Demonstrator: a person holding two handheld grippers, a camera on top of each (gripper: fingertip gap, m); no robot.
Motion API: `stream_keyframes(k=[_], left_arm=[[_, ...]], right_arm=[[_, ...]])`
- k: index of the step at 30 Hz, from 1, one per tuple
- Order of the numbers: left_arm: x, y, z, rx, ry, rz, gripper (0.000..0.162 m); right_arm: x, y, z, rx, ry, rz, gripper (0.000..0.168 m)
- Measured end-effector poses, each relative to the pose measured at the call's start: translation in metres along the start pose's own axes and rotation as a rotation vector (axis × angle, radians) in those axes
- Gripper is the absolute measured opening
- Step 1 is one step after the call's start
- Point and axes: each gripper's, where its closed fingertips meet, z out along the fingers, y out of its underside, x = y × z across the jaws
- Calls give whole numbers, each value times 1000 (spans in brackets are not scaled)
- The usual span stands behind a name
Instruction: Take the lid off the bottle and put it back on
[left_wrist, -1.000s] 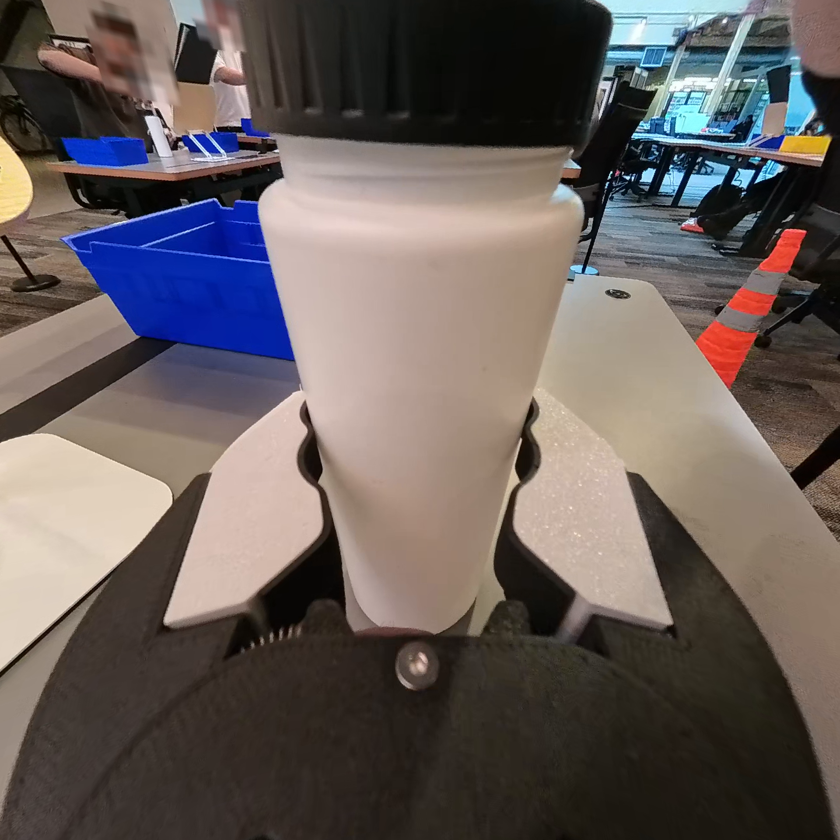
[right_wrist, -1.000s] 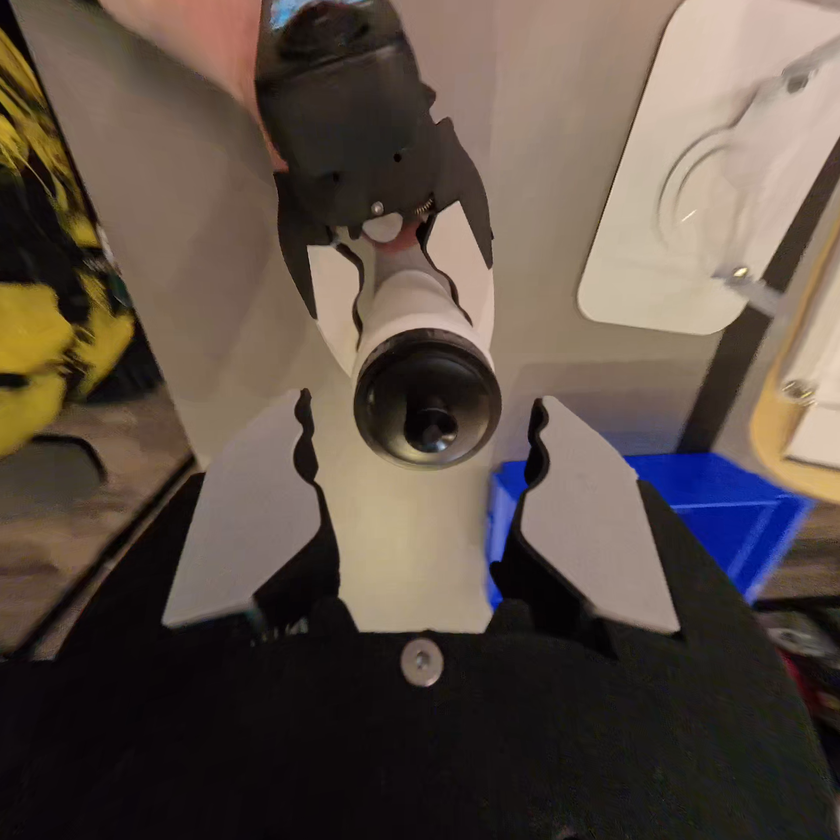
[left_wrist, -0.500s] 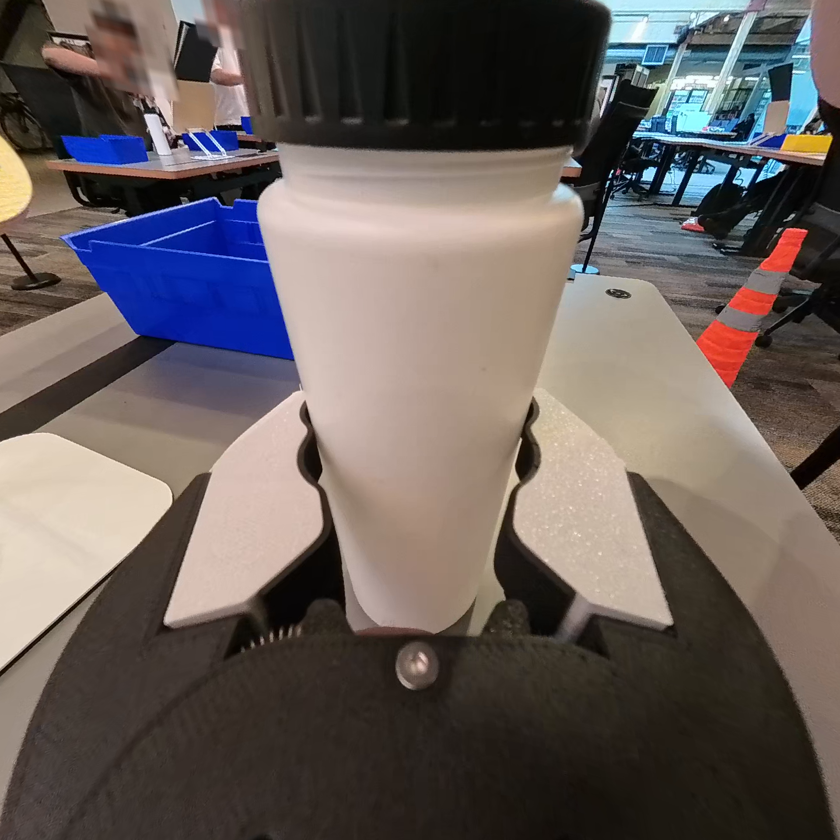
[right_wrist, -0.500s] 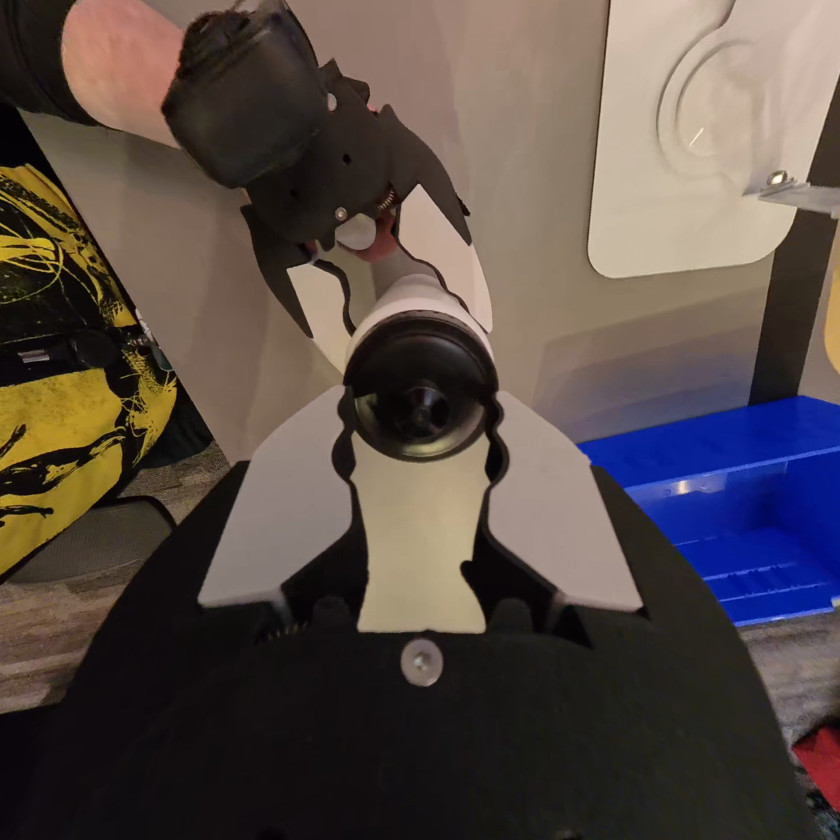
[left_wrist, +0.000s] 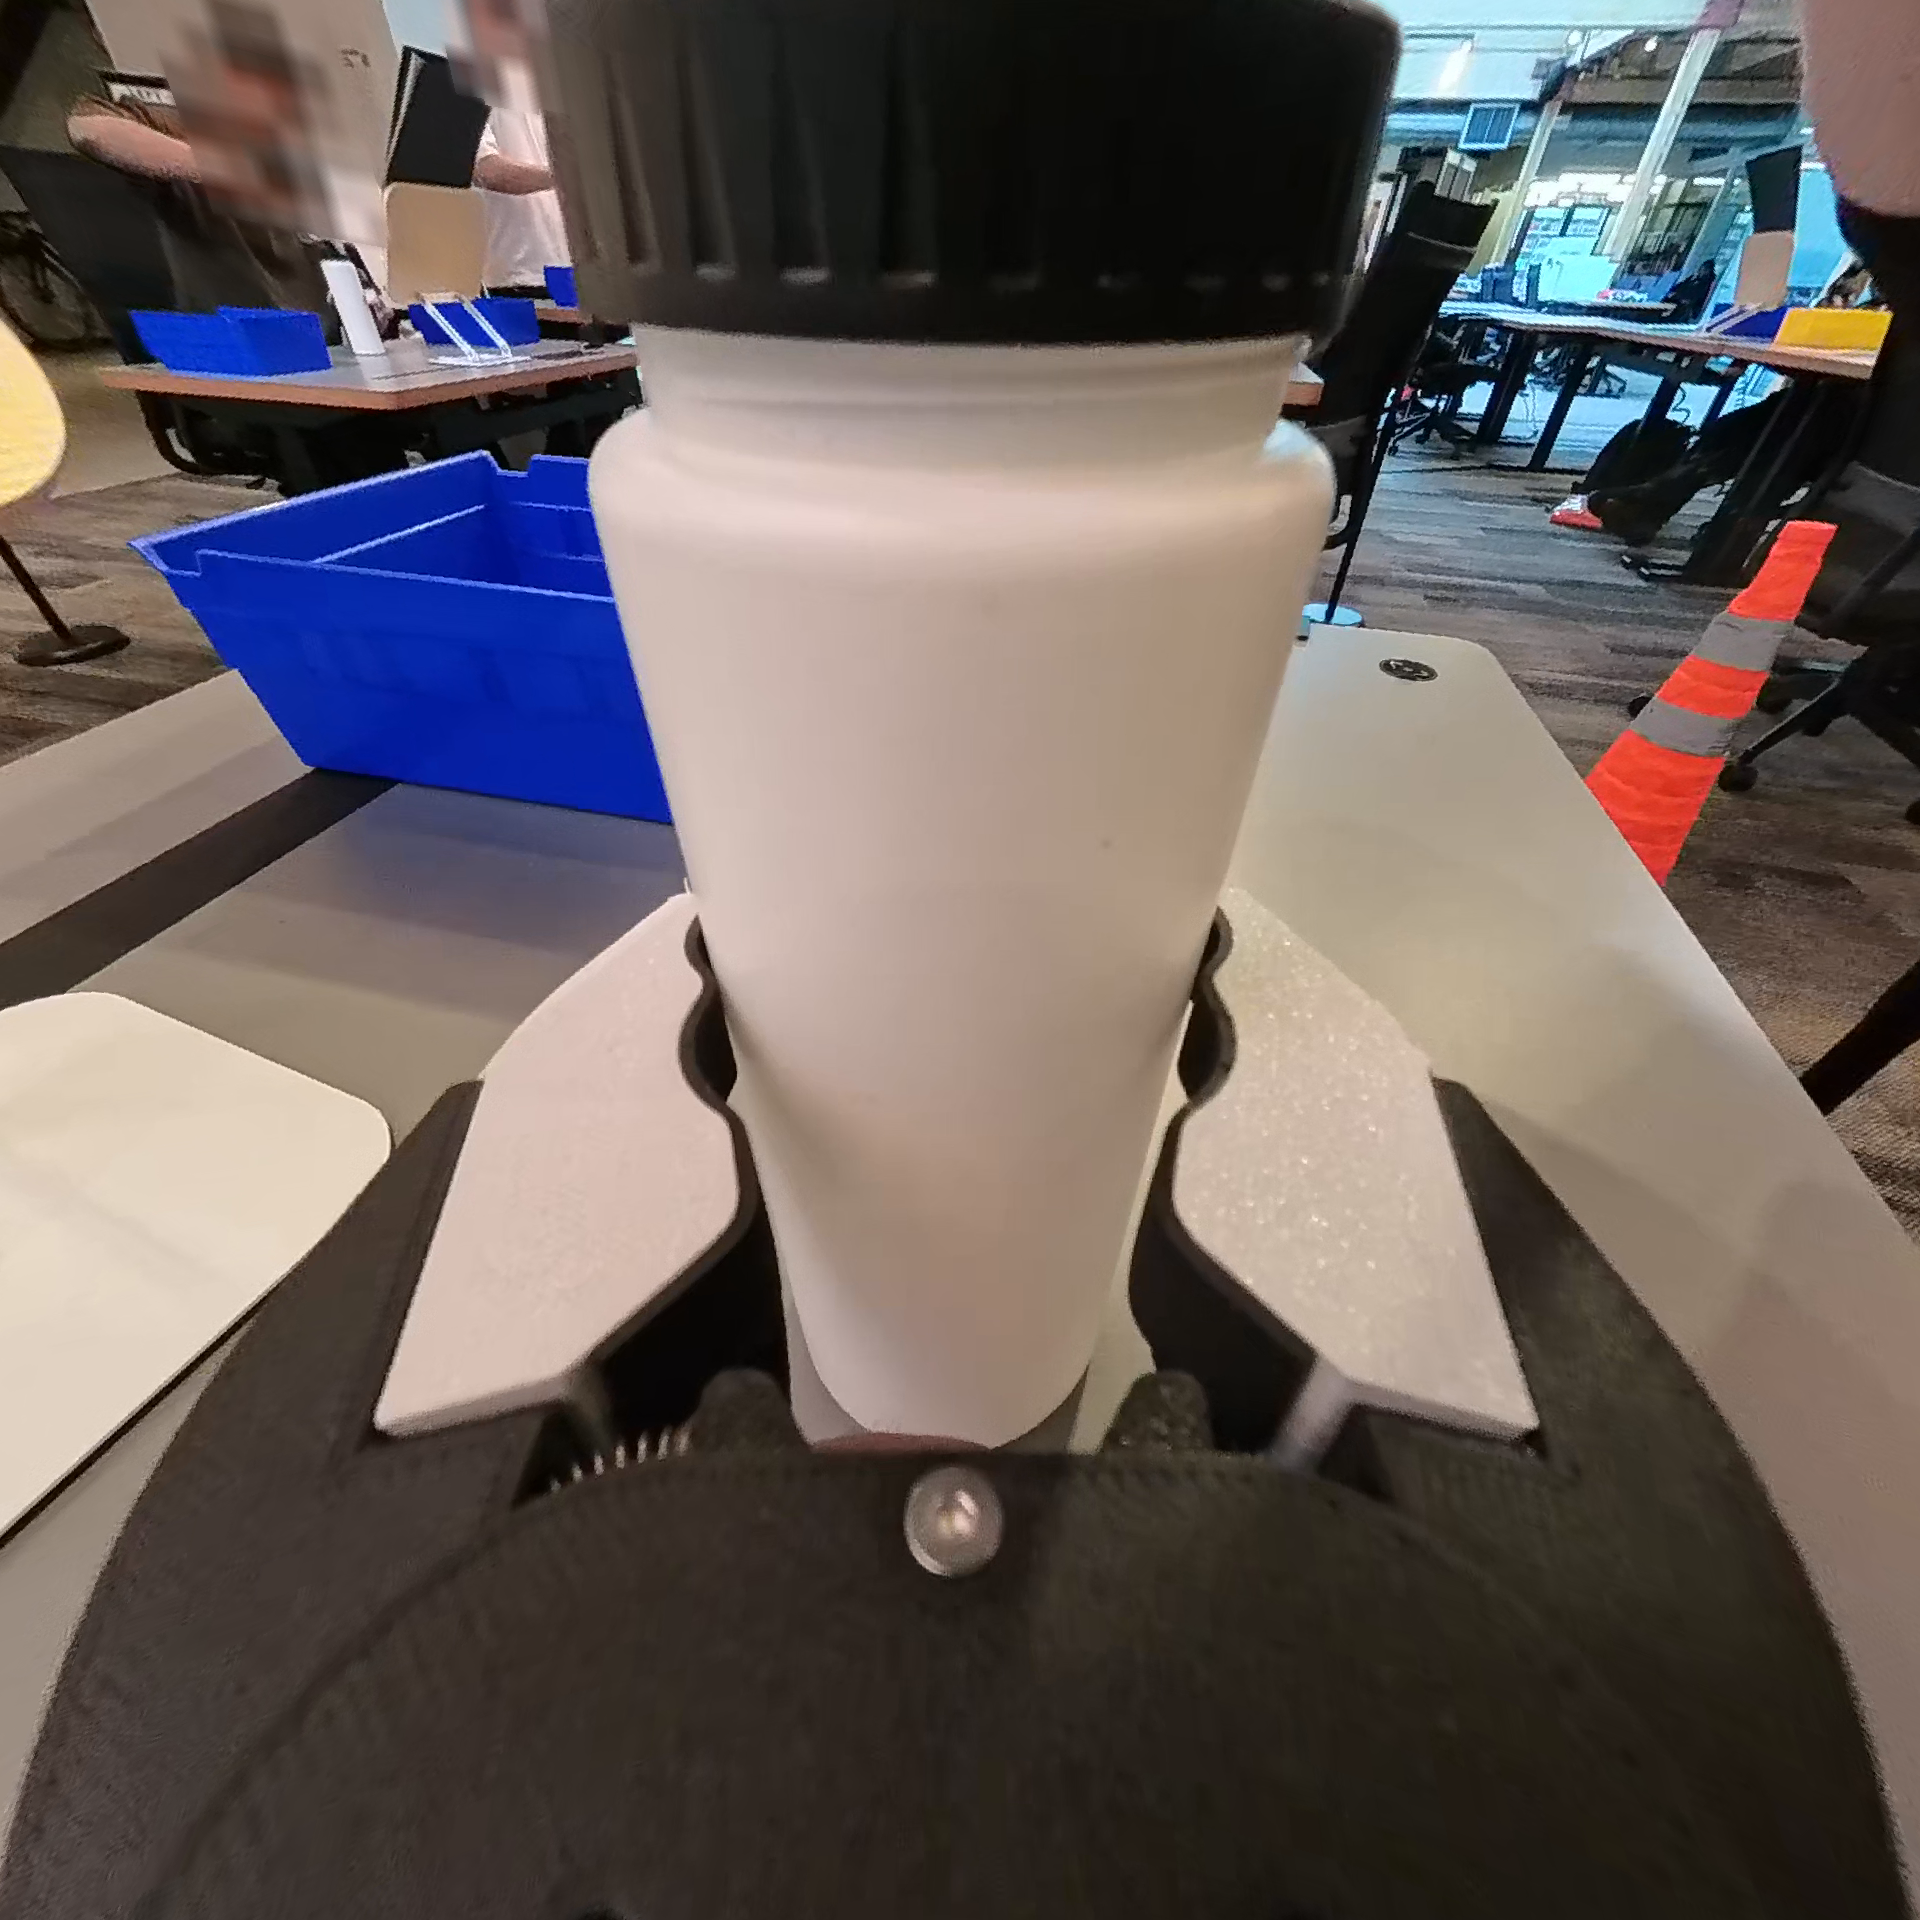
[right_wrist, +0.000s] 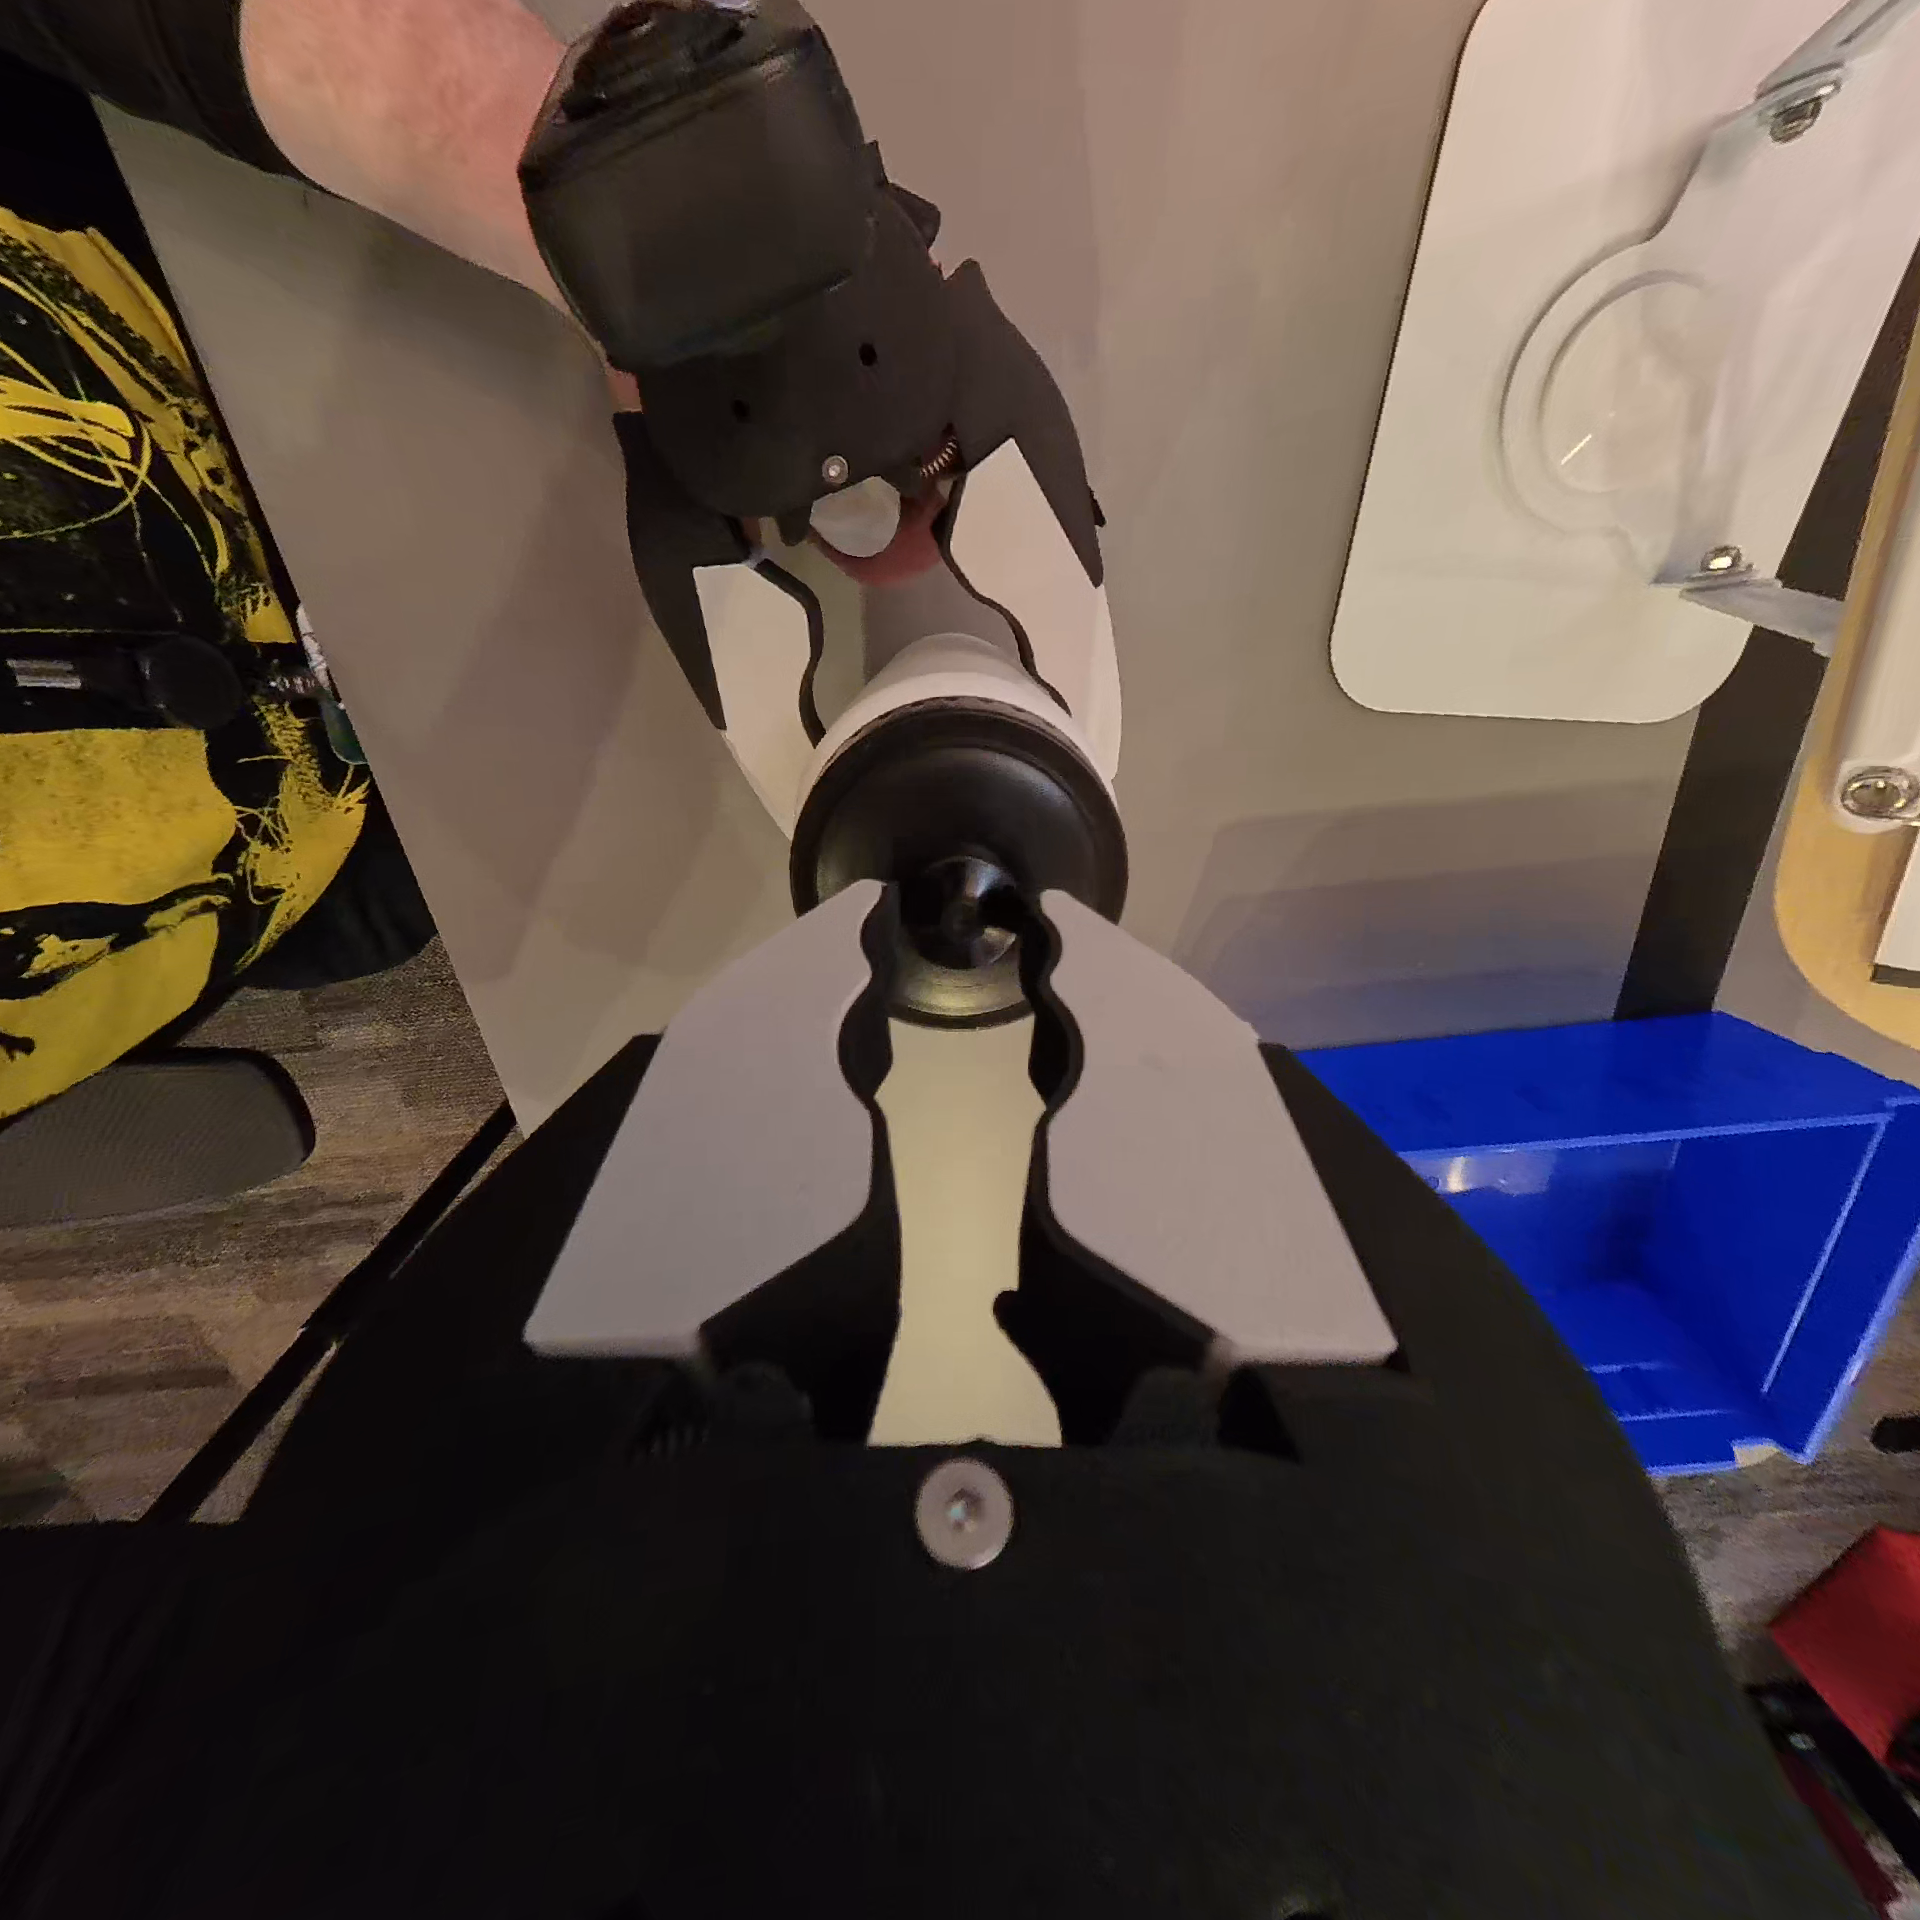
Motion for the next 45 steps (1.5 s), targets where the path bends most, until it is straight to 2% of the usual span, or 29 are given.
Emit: stream_keyframes(k=[5,10,13,15,18,22,26,30,33,38,40,42,45], left_arm=[[0,0,0,0,-2,-1,85],[0,0,0,-1,-1,0,85],[0,0,0,-1,2,0,85],[1,0,0,-3,2,2,85],[1,0,1,-4,3,4,85],[1,0,1,-4,3,1,85],[1,0,0,-4,2,1,85],[1,0,1,-3,4,2,85],[1,0,1,-5,2,3,85],[1,0,1,-4,5,7,85],[1,0,1,-7,5,5,85],[1,0,0,-4,7,0,85],[2,0,0,-4,7,4,85]], right_arm=[[0,0,1,-1,5,-7,22],[0,2,1,-53,40,-133,22],[0,2,0,-72,53,-171,69],[3,3,3,-68,60,-80,99],[7,5,11,-61,52,25,95],[-1,4,23,-43,-78,123,73],[-3,4,22,-76,-86,74,70],[-3,5,22,-153,-85,-128,70],[-2,8,21,-231,-89,-428,70],[1,11,19,-507,20,-706,69],[2,9,19,-519,57,-656,70],[5,0,17,-407,79,-464,97],[3,1,10,-264,26,-122,91]])
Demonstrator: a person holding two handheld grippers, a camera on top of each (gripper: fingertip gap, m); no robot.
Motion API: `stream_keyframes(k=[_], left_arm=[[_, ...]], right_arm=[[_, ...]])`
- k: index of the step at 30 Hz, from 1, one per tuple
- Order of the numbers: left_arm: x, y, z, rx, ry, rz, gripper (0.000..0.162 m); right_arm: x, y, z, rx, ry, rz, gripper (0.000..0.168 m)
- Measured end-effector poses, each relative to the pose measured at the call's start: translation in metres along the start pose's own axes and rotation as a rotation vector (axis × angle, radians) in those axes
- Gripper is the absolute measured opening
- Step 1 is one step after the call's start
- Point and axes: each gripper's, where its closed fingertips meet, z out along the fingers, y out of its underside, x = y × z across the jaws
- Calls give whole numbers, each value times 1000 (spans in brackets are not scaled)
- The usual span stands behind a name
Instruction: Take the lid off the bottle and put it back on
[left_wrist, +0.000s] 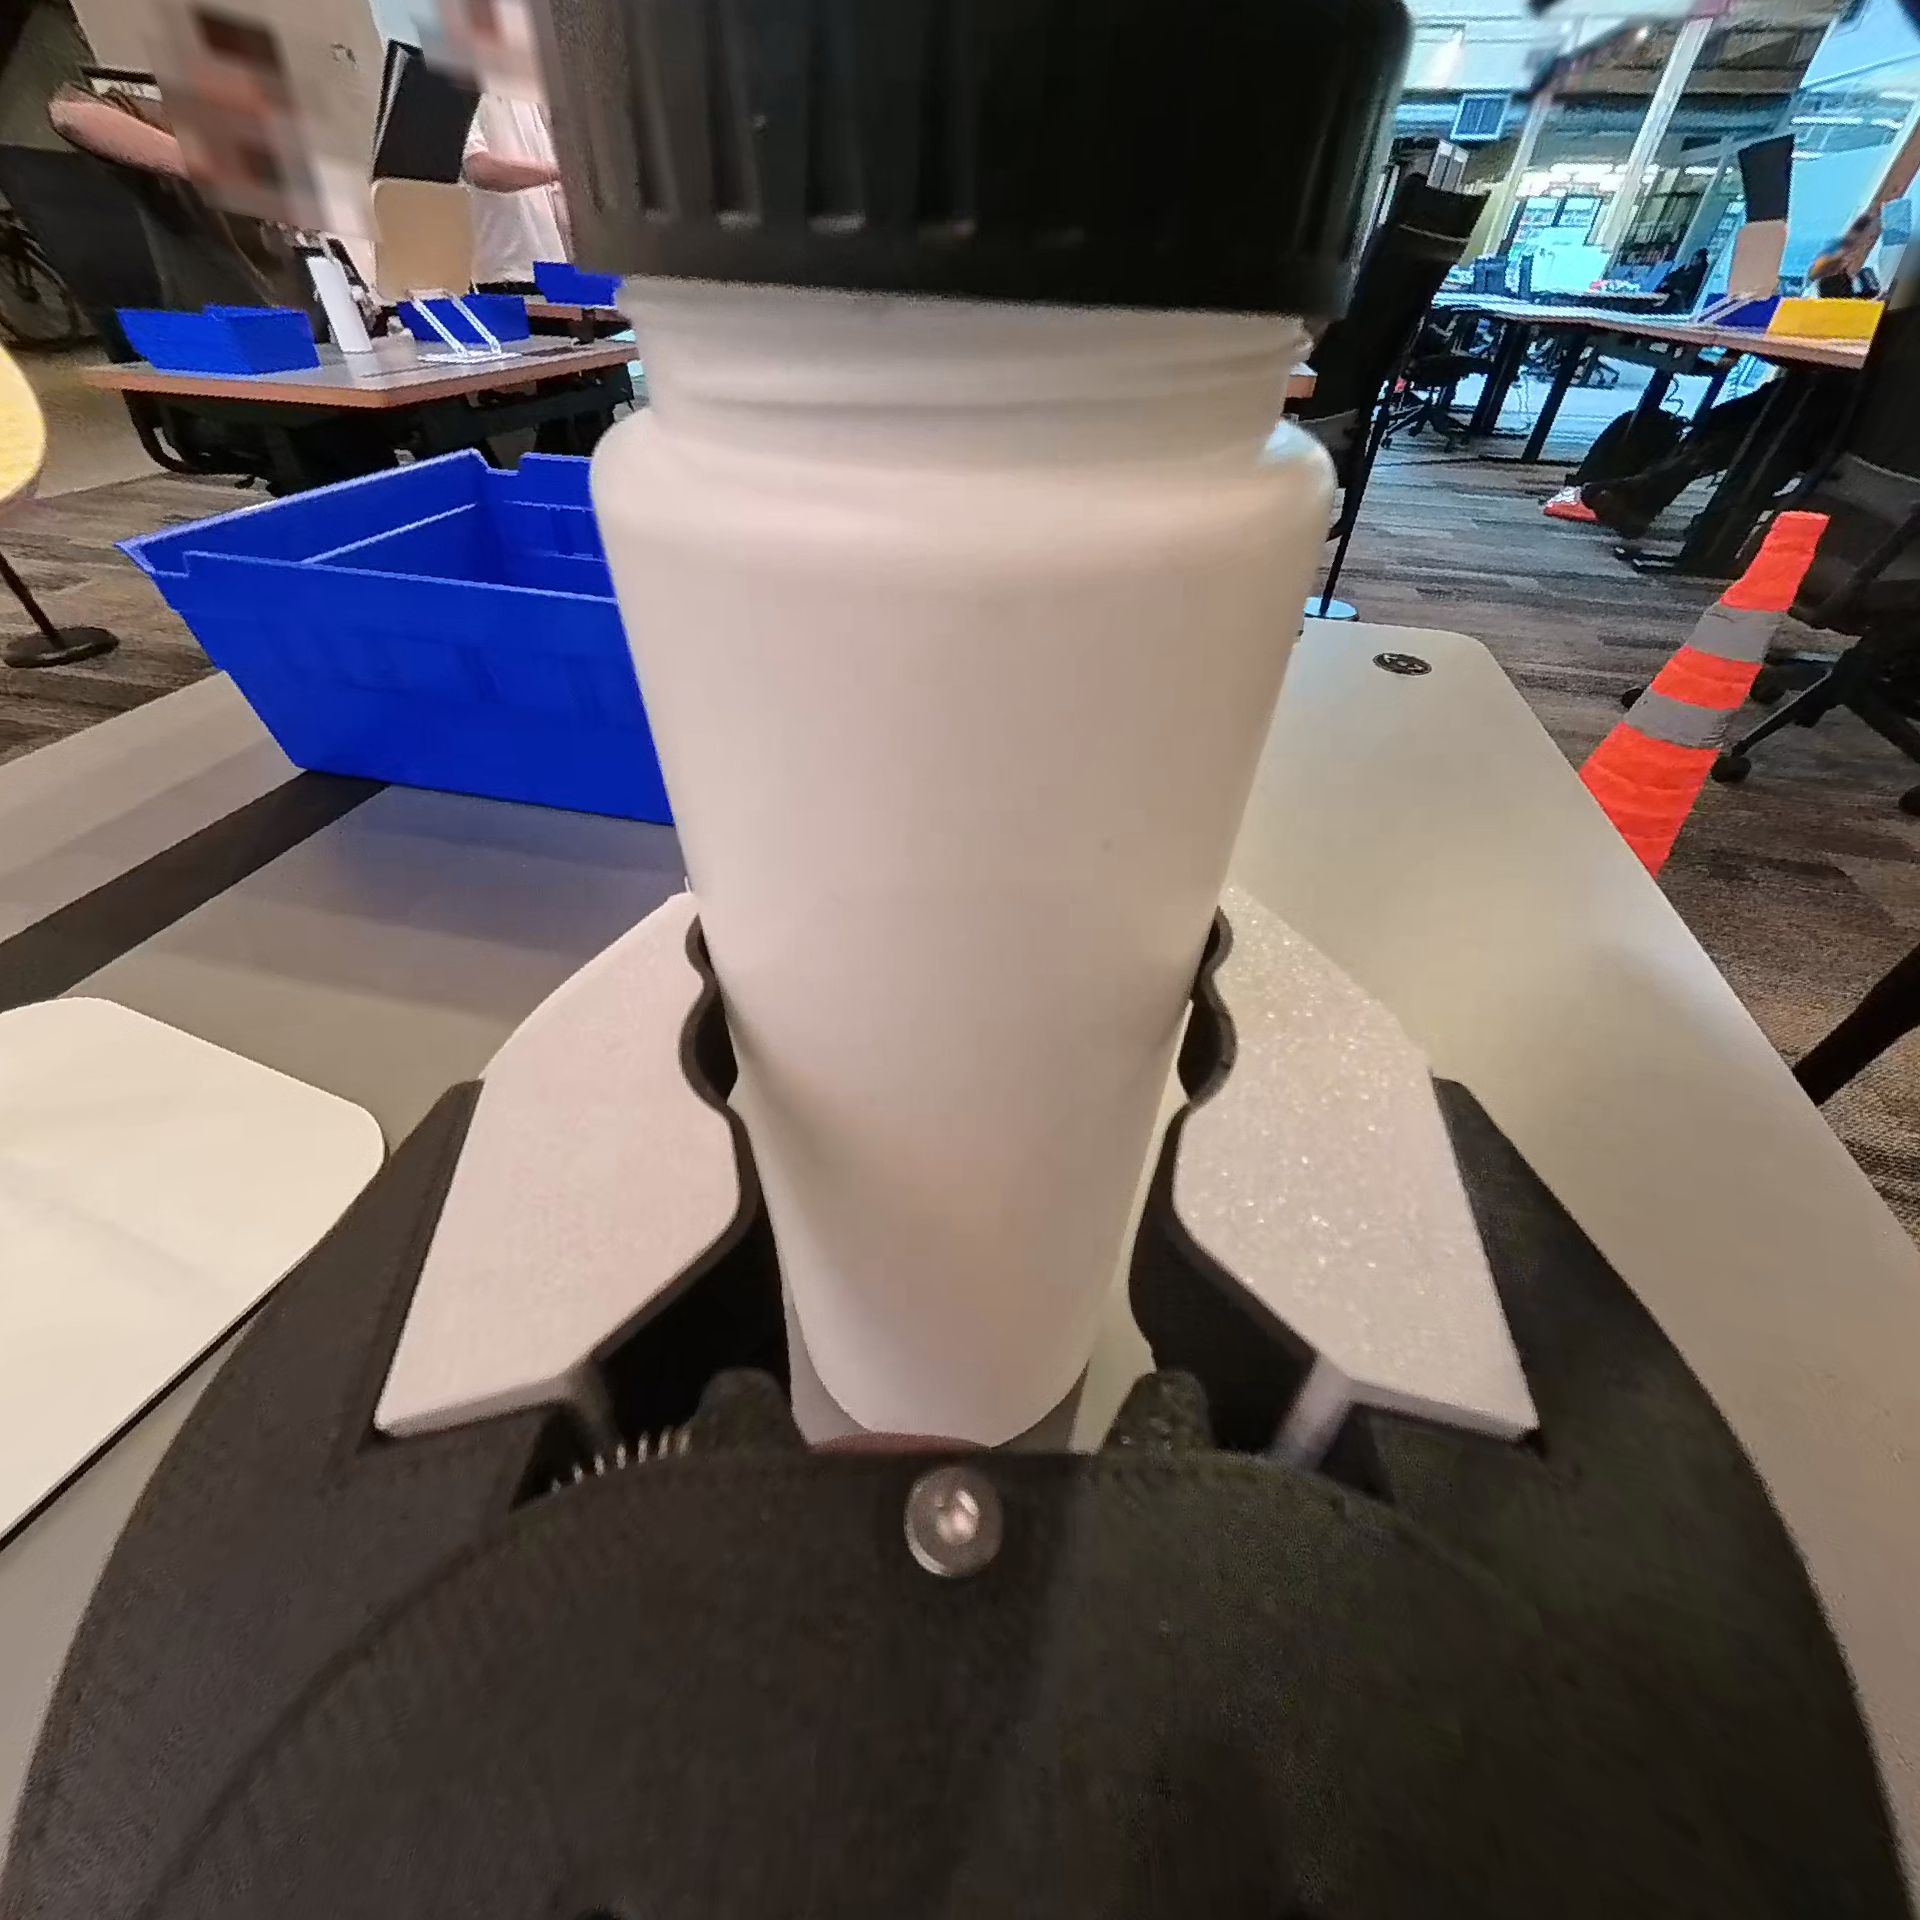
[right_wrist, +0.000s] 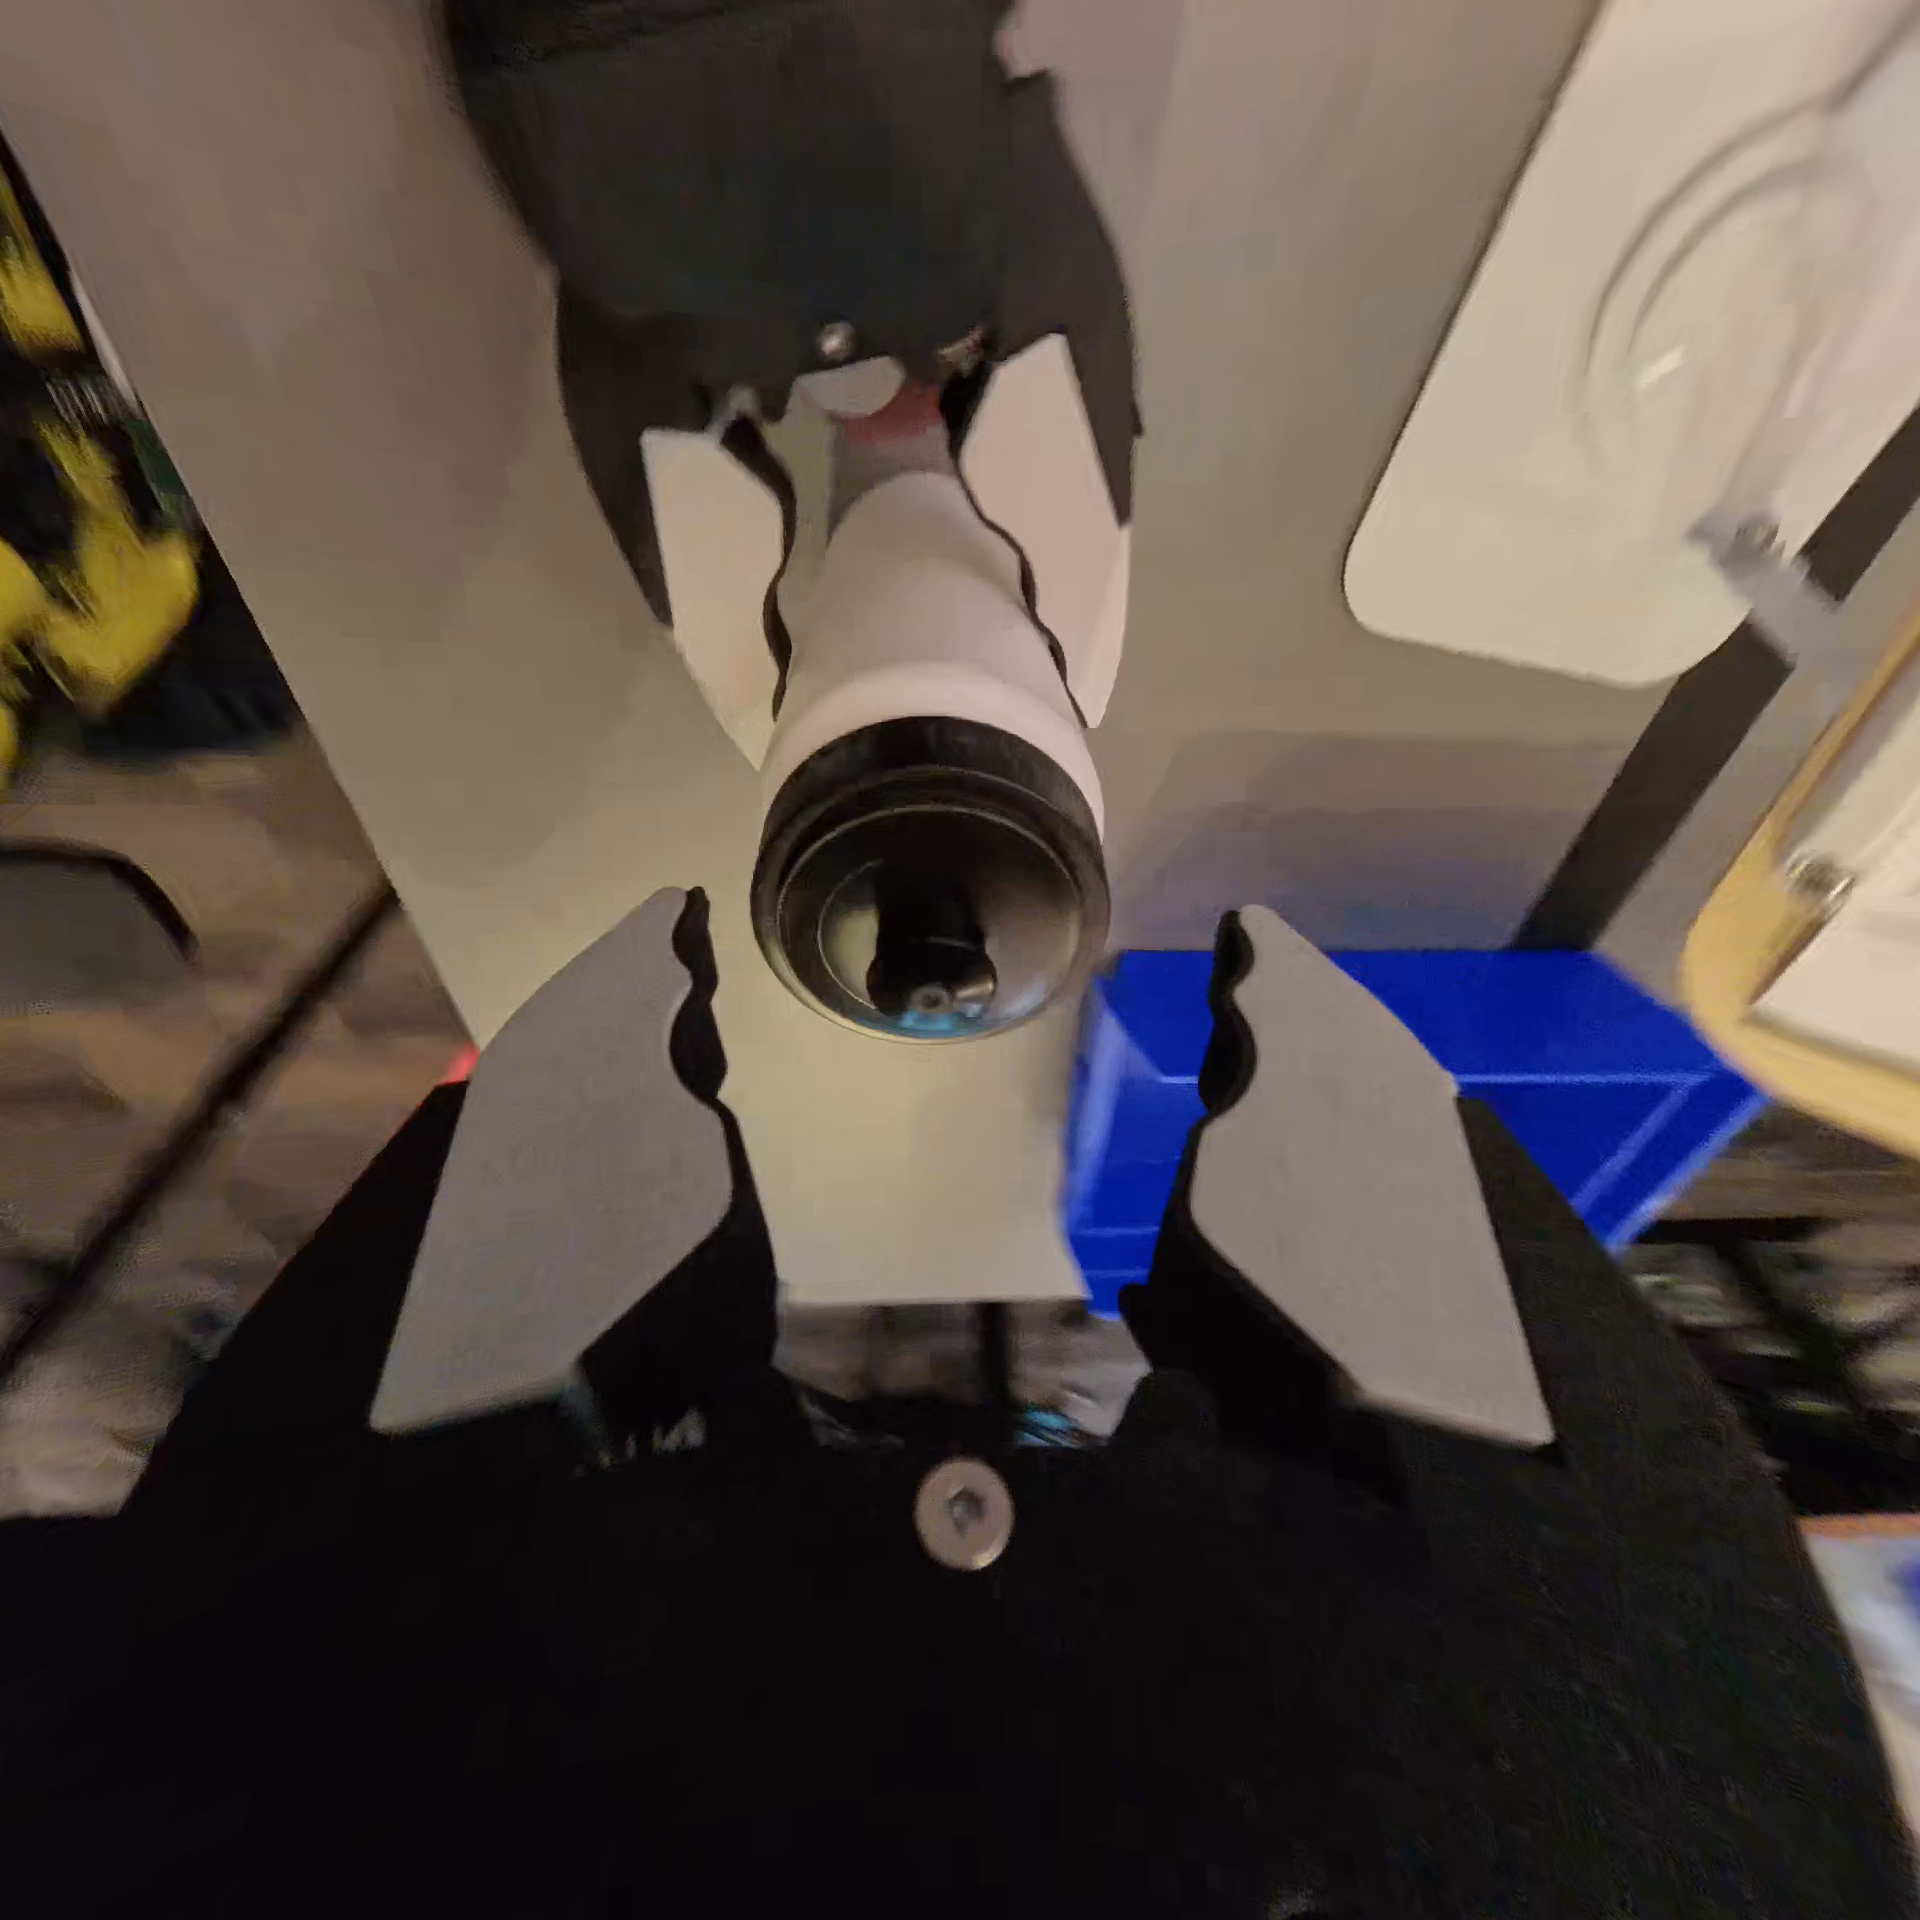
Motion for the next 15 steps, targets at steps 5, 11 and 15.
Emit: stream_keyframes(k=[5,11,15], left_arm=[[1,0,1,3,3,-4,85],[0,0,0,2,1,-6,85],[-1,0,0,7,3,-14,85]], right_arm=[[-9,8,15,58,-66,197,72],[-6,8,15,3,-14,-6,72],[1,9,11,-164,162,-449,71]])
